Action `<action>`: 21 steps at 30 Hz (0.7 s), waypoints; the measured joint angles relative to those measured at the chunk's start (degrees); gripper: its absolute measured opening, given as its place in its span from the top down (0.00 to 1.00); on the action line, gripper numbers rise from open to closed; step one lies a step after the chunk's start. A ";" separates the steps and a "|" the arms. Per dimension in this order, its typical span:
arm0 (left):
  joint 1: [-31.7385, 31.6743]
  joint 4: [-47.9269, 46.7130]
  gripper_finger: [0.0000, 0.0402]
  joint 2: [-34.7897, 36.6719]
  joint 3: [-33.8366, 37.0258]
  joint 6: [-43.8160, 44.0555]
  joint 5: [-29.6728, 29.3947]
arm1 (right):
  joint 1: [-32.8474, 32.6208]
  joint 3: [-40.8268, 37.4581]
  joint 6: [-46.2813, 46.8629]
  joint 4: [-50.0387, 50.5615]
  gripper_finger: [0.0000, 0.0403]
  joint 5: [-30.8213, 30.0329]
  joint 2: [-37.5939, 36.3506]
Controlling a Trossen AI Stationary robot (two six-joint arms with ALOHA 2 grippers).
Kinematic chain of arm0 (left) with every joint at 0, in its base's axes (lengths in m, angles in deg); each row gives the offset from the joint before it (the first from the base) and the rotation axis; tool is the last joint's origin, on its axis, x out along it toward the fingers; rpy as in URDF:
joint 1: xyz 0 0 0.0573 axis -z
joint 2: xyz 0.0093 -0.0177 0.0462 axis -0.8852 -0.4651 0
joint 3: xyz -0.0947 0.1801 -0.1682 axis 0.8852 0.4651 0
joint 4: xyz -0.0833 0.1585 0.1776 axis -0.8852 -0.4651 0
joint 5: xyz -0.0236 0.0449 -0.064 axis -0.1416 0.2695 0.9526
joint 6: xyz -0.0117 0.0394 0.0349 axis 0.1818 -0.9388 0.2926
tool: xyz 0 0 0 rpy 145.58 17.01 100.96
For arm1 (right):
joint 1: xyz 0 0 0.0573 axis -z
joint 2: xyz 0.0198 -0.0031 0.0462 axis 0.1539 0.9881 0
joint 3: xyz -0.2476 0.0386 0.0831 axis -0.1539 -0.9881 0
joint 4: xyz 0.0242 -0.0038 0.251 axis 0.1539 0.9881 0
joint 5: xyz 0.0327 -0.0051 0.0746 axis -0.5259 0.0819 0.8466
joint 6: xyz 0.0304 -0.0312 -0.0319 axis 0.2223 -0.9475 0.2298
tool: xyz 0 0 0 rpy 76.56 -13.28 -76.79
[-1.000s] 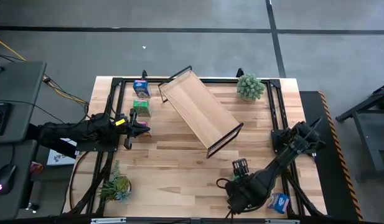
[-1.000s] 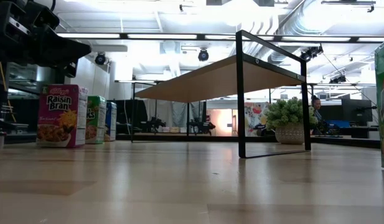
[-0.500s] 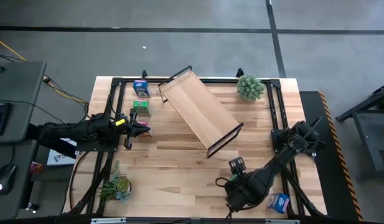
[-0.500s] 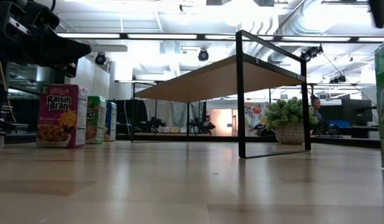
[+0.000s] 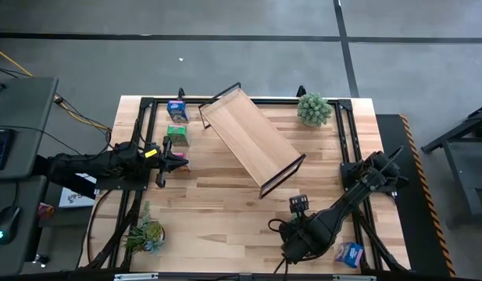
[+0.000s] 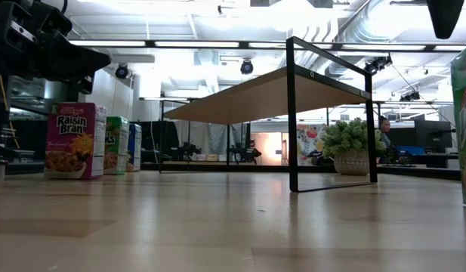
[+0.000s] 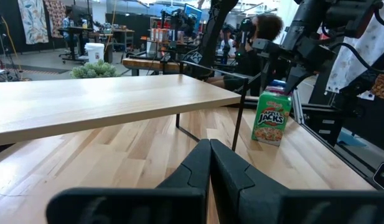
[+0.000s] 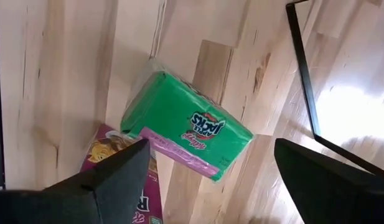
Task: Stack cereal on shelf
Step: Put the bottom green cereal box on the shelf
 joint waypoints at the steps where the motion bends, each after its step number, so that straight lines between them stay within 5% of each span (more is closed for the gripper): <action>1: 0.01 -0.01 1.00 0.00 -0.01 0.00 0.01 | 0.00 0.00 0.00 0.02 0.16 0.17 0.00; 13: 0.02 0.01 1.00 -0.01 0.00 0.00 0.01 | 0.00 0.00 -4.60 0.04 0.16 4.75 0.00; 21: 0.02 0.01 1.00 0.01 0.00 0.00 0.01 | 0.37 0.00 -16.46 -0.06 0.16 4.41 0.00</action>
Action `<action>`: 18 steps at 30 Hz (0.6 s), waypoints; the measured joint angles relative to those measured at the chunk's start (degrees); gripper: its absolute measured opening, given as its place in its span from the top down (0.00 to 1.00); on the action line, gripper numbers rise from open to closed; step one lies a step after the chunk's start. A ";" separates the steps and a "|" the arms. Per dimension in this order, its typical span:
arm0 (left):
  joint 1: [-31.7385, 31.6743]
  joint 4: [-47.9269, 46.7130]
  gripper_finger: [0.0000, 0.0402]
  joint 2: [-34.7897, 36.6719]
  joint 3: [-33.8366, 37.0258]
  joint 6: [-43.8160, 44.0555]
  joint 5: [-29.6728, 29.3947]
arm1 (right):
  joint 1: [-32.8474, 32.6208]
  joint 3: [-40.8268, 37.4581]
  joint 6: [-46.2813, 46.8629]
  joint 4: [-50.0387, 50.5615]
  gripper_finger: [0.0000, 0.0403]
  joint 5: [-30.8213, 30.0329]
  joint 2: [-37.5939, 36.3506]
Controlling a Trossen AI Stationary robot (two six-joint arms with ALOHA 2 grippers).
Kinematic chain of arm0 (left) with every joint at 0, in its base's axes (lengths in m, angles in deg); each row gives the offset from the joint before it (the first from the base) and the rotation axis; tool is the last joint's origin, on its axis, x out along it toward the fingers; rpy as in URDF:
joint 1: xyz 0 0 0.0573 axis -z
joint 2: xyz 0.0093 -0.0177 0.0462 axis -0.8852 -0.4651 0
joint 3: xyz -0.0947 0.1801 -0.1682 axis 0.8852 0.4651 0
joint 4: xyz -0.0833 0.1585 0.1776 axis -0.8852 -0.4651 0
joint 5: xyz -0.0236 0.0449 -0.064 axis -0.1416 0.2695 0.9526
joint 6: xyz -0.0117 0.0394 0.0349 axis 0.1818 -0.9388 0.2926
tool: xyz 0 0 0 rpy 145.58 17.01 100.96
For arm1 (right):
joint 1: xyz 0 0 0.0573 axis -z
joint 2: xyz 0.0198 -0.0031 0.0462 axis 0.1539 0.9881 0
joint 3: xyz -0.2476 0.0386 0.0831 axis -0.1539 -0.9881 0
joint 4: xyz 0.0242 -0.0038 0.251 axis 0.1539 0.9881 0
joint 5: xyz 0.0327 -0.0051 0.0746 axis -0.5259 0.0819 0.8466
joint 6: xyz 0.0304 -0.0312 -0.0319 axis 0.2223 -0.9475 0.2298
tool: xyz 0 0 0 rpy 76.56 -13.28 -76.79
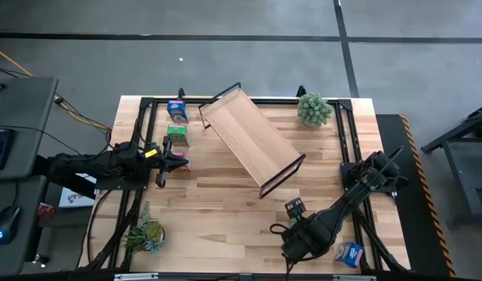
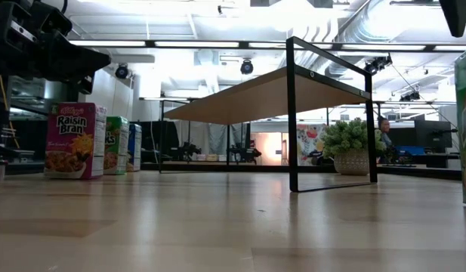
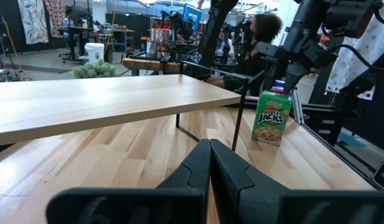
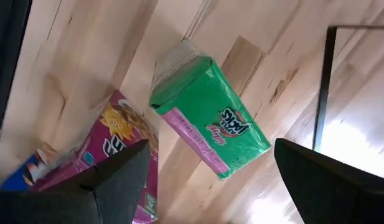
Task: Stack cereal on shelf
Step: Put the bottom green cereal box on the shelf
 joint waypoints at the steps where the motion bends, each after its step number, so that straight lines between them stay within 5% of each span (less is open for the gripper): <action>1: -0.01 -0.01 1.00 -0.02 -0.01 0.00 0.00 | 0.14 0.00 -0.11 -0.02 0.16 0.01 0.00; 18: -0.02 -0.02 1.00 -0.02 0.00 0.00 0.00 | 2.73 -7.00 -6.47 -4.32 0.16 3.69 0.00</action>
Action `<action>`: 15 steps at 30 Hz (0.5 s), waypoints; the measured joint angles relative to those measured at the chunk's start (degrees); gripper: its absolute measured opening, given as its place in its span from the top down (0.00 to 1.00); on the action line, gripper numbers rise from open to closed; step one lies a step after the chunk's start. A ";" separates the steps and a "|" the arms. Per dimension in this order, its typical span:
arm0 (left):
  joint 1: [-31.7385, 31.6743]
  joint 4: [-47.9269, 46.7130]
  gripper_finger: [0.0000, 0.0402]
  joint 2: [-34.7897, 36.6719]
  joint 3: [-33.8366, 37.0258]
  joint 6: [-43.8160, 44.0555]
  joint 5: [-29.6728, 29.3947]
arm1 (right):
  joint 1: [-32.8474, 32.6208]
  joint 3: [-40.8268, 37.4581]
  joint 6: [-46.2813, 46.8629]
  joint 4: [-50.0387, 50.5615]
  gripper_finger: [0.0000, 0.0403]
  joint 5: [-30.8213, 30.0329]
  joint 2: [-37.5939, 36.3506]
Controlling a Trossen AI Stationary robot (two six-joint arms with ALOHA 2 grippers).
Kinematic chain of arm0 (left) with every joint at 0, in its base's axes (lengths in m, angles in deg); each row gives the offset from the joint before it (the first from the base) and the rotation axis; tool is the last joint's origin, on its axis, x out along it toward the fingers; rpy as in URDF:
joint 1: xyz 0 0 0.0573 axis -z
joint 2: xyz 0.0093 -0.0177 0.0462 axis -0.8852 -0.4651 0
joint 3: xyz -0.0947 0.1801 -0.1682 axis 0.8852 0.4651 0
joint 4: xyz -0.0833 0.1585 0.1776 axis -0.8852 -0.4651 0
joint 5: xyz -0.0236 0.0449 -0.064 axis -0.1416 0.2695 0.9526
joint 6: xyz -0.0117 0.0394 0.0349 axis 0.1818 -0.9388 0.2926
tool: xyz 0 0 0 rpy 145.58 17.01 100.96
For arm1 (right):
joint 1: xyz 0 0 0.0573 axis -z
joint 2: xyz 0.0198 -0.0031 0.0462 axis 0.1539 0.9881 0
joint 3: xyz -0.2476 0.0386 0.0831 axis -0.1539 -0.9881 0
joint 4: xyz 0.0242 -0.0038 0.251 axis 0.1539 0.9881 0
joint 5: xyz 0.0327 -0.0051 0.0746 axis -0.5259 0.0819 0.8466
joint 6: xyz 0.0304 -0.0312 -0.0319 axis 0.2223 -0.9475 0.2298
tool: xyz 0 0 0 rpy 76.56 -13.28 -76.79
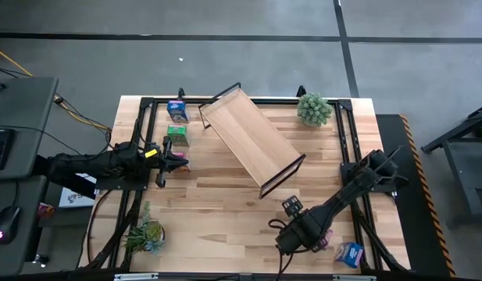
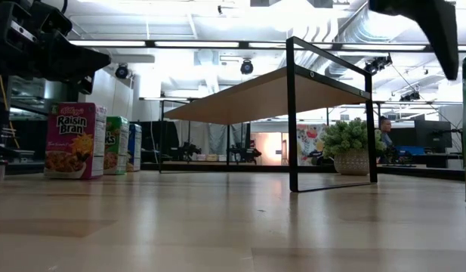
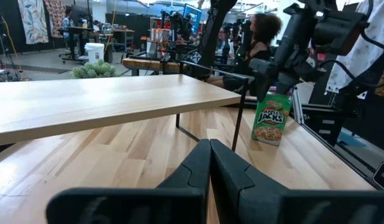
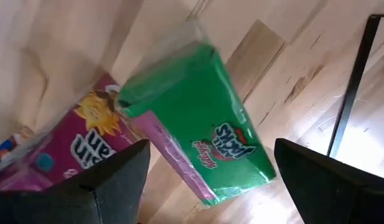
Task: Stack cereal on shelf
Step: Put the bottom green cereal box on the shelf
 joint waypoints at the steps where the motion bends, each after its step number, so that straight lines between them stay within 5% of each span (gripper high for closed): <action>1: 0.02 0.01 1.00 0.01 0.00 0.00 0.00 | 0.00 -0.41 -0.23 -0.67 0.16 -0.20 0.00; 8: 0.02 0.02 1.00 0.01 0.00 0.00 0.00 | 0.00 -2.79 -2.71 -4.50 0.18 -1.05 0.00; 15: 0.00 0.01 1.00 0.01 -0.01 0.00 -0.01 | 0.00 -2.77 -2.39 -5.42 0.34 -2.58 0.00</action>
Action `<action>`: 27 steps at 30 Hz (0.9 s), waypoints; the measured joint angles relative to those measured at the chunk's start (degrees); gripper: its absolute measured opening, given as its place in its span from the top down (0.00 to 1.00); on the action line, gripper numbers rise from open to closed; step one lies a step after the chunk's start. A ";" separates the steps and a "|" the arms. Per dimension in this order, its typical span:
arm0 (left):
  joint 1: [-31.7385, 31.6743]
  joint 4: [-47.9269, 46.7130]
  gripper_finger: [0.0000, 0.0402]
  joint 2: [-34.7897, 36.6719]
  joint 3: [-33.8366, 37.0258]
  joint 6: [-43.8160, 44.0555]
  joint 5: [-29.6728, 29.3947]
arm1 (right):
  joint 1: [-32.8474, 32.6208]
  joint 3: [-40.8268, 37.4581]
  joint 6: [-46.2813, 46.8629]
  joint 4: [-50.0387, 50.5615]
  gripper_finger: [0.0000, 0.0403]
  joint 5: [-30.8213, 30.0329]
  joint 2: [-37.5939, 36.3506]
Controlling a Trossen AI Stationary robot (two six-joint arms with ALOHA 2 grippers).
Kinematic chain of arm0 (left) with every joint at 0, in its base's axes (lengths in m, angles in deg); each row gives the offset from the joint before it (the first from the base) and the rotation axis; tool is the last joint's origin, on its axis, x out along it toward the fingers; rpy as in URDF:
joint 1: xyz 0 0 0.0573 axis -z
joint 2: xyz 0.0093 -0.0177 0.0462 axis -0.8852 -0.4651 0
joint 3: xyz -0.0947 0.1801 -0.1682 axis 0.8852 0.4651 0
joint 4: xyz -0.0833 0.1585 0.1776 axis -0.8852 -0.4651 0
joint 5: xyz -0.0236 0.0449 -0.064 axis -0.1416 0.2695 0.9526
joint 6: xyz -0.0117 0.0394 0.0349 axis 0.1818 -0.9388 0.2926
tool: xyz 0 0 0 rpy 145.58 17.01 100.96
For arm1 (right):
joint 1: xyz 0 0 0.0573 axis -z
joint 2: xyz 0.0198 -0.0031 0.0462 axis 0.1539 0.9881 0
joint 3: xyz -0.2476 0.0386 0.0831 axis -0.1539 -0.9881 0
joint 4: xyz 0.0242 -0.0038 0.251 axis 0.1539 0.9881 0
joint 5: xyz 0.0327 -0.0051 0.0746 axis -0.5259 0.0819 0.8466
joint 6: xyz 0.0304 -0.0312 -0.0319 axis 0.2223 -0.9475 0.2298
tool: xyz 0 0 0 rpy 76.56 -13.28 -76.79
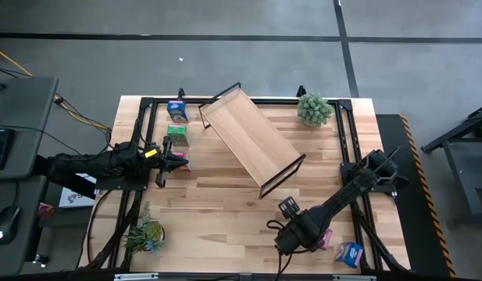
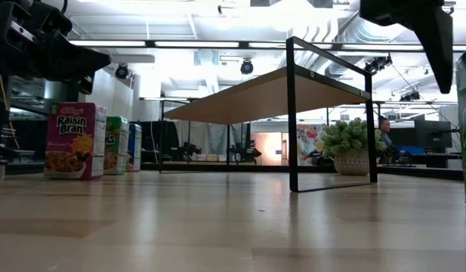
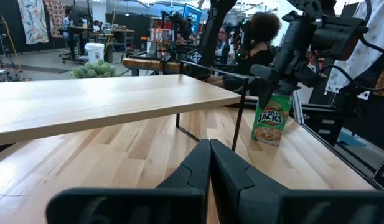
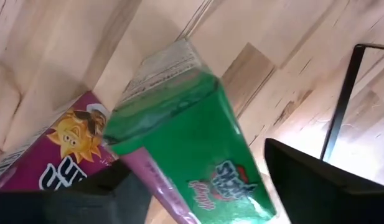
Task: Stack cereal on shelf
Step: Put the bottom green cereal box on the shelf
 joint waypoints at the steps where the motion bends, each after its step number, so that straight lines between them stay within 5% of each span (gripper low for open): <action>1: 0.02 0.01 1.00 0.01 0.01 0.00 0.00 | 0.02 0.00 0.68 0.00 0.37 0.36 0.00; 12: 0.02 0.00 1.00 0.01 0.01 0.00 -0.01 | 0.39 0.20 2.35 -2.03 0.69 0.85 -0.40; 18: 0.00 -0.01 1.00 0.01 0.01 0.00 0.01 | 1.44 12.60 1.72 -2.27 0.71 -0.20 -0.66; 21: 0.00 0.01 1.00 0.01 0.01 0.00 0.01 | 1.73 22.52 2.27 -1.97 0.71 -7.26 -0.78; 27: 0.02 -0.01 1.00 -0.01 0.01 0.00 -0.01 | 3.30 40.35 16.59 8.53 0.71 -34.19 -0.90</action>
